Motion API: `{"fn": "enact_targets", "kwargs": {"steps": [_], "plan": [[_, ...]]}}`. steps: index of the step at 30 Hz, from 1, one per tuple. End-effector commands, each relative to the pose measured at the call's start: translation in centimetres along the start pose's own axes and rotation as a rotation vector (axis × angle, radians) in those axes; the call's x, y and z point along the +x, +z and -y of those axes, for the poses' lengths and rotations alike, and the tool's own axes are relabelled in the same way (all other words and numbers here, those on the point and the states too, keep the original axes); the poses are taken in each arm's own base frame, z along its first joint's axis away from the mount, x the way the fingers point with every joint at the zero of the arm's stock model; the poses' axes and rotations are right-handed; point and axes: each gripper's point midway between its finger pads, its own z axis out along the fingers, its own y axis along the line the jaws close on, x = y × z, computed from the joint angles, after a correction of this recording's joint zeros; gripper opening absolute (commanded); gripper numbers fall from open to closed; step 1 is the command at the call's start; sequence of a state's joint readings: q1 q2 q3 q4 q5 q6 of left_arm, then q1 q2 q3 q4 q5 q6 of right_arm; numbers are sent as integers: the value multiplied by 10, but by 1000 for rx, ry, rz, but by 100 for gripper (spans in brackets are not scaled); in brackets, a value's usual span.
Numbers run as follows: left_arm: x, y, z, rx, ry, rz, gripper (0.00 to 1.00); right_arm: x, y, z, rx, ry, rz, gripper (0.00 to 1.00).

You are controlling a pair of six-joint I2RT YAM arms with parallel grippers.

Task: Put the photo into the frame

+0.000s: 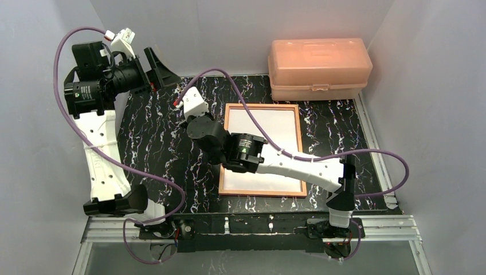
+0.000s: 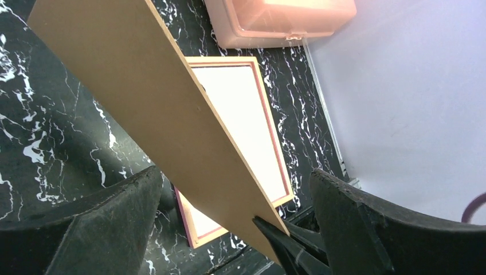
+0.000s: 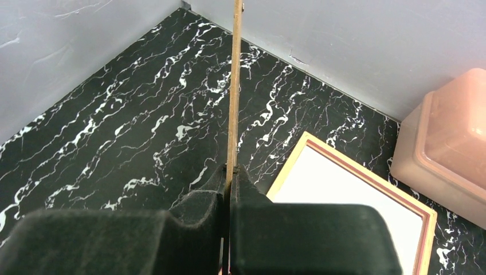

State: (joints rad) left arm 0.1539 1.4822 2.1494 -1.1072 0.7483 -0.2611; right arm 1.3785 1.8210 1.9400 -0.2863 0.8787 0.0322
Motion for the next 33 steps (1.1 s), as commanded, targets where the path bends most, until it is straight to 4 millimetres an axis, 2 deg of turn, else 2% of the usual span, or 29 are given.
{"fn": "enact_targets", "kwargs": {"steps": [1,3,7,15,18,23,28,33], "plan": [[1,-16,12,-5,47,46,98,-56,-8,14,62,155,120,1],[6,-14,1,-51,54,27,98,-56,-5,5,55,154,116,1],[13,-11,-21,-140,53,-11,88,-55,-1,-13,38,146,111,1],[16,-4,-38,-210,104,-31,74,-47,8,-41,11,163,95,1],[22,-2,-45,-242,144,-46,62,-44,10,-48,0,185,92,1],[37,-1,-63,-304,179,-92,35,-44,11,-52,-2,219,103,1],[52,3,-78,-345,192,-130,23,-45,10,-55,-21,268,120,1],[63,9,-89,-342,235,-184,0,-47,9,-75,-117,315,124,1]]}}
